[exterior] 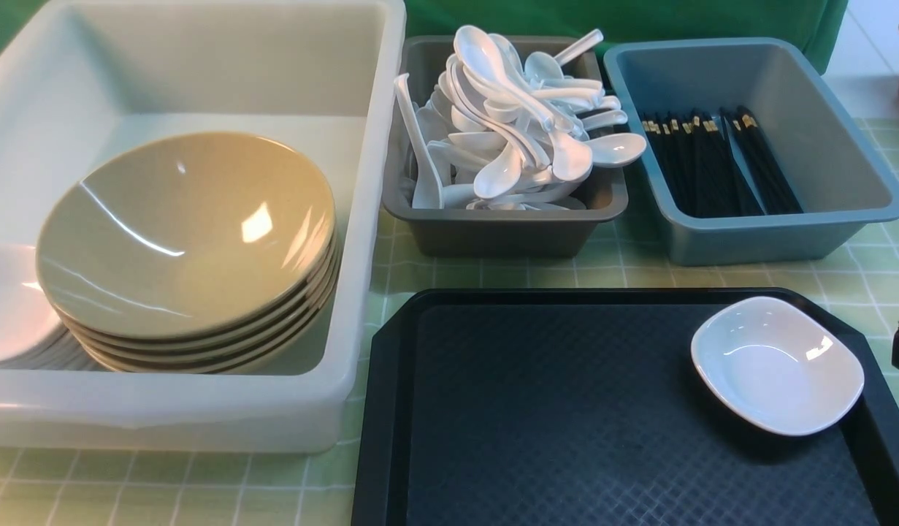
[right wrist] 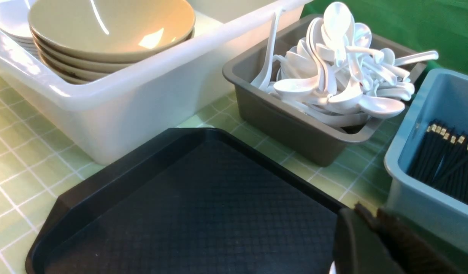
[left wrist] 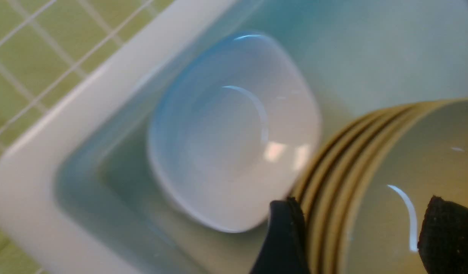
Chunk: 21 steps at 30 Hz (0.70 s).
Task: On green table put chopsticks spoon bowls plates into blue grey white boxes.
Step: 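Grasp the small white bowl on the black tray by its rim with the left gripper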
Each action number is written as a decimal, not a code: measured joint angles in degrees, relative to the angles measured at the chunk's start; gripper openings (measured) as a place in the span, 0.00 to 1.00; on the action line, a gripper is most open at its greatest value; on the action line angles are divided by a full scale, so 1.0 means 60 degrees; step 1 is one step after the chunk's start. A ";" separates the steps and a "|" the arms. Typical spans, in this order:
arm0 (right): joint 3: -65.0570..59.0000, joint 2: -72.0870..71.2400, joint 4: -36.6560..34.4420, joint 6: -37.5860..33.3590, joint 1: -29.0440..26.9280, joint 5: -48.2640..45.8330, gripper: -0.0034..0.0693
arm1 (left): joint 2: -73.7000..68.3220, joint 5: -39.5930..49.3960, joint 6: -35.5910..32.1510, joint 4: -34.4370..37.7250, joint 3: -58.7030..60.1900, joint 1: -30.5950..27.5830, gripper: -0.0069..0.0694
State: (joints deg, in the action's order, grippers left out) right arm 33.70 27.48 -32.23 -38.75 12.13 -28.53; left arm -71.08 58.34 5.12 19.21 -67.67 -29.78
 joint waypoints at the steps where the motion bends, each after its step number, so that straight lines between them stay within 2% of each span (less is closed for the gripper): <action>1: 0.0000 0.0000 0.0000 0.0000 0.0000 0.0001 0.15 | 0.0047 -0.0019 -0.0133 0.0153 0.0000 0.0074 0.64; 5: 0.0000 0.0000 0.0000 0.0000 0.0000 -0.0010 0.15 | 0.0513 0.0069 -0.2184 0.2325 -0.0010 0.1361 0.64; 9: 0.0000 0.0000 -0.0010 -0.0053 0.0000 0.0089 0.15 | 0.0374 0.0324 -0.3757 0.3494 -0.0010 0.2438 0.64; 10: 0.0000 0.0000 -0.0011 -0.0090 0.0000 0.0150 0.15 | 0.0363 0.0336 -0.3810 0.3545 -0.0010 0.2552 0.64; 15: 0.0000 0.0000 -0.0031 -0.0339 0.0000 0.1630 0.16 | 0.0022 0.0585 -0.4381 0.4128 -0.0010 0.4426 0.64; 17: 0.0000 0.0000 -0.0054 -0.0320 0.0000 0.2130 0.17 | -0.0284 0.0581 -0.4419 0.4128 -0.0010 0.5492 0.64; 18: 0.0000 0.0000 -0.0066 -0.0080 0.0000 0.2254 0.17 | -0.0743 0.0496 -0.4430 0.4086 -0.0032 0.6503 0.64; 21: 0.0000 0.0000 -0.0083 0.0619 0.0000 0.1934 0.17 | -0.1755 0.0266 -0.4352 0.3974 -0.0256 0.8085 0.64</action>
State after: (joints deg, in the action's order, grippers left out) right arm 33.70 27.48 -32.73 -35.04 12.13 -16.92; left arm -81.61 59.94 -20.99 43.06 -69.21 18.73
